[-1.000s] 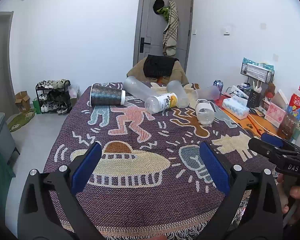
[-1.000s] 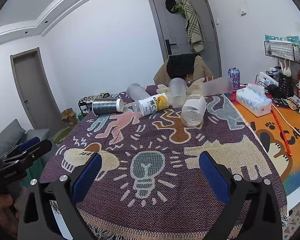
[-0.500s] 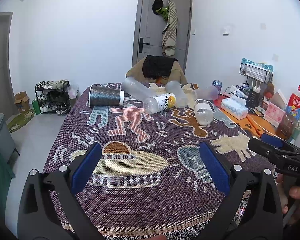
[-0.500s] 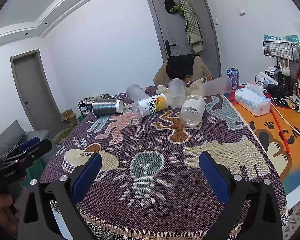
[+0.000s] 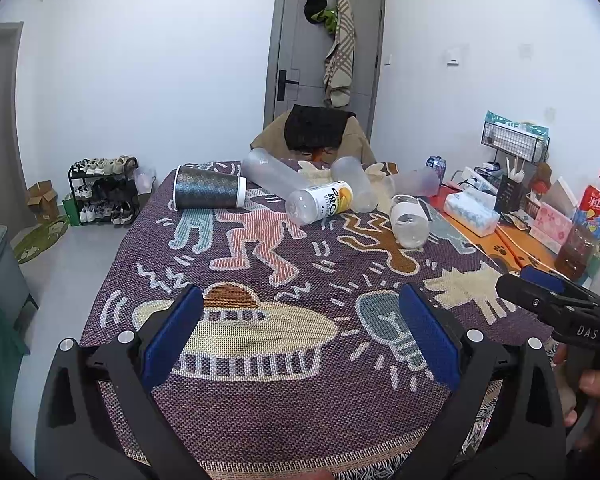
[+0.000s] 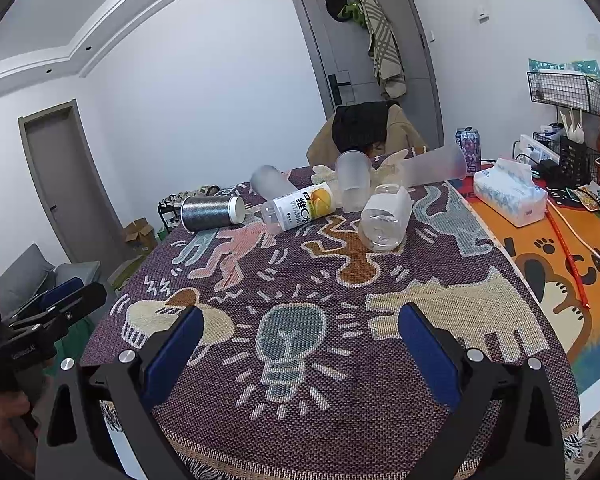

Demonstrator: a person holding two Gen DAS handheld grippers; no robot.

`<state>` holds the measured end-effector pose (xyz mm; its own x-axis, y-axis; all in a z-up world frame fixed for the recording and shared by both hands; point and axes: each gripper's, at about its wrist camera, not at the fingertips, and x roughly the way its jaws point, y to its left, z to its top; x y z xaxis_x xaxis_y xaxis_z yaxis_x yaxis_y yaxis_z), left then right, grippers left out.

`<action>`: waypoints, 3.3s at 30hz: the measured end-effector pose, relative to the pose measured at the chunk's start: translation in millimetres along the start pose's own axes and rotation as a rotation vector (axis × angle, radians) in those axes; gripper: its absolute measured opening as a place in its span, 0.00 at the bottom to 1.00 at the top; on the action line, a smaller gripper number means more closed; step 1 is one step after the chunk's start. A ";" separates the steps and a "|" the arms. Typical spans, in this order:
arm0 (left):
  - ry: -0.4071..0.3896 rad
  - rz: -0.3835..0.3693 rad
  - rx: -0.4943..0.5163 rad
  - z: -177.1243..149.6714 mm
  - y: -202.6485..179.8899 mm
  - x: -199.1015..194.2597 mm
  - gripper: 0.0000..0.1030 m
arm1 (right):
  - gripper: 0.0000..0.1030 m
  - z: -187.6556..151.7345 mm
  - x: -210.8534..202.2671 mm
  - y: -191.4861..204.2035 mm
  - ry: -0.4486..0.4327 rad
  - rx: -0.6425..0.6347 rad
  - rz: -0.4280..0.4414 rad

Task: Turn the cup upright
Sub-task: 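Reach the right gripper to the clear cup lying on its side and grasp it, then lift the clear cup with the right gripper and pass it to the left gripper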

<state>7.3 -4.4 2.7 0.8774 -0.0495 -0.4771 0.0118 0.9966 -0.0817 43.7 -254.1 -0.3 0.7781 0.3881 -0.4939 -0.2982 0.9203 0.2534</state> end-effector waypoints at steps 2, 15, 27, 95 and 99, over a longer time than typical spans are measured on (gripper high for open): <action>0.005 -0.001 0.001 0.7 2.2 4.0 0.95 | 0.93 3.7 5.9 -4.1 0.007 0.009 0.005; 0.048 0.027 -0.030 13.6 9.0 49.0 0.95 | 0.93 34.8 65.3 -50.2 0.093 0.150 0.037; 0.071 0.035 -0.058 25.1 14.8 87.2 0.95 | 0.93 75.7 136.7 -90.9 0.189 0.280 0.065; 0.258 -0.169 -0.114 18.7 -5.3 120.5 0.94 | 0.86 -9.5 113.7 -71.7 0.351 0.452 0.296; 0.312 -0.232 -0.144 18.7 -17.7 140.1 0.94 | 0.87 -9.9 101.3 -90.6 0.315 0.459 0.265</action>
<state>138.9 -27.7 -46.4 0.6719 -0.3115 -0.6720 0.1058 0.9383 -0.3292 144.0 -297.7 -81.5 0.4888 0.6609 -0.5695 -0.1359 0.7025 0.6986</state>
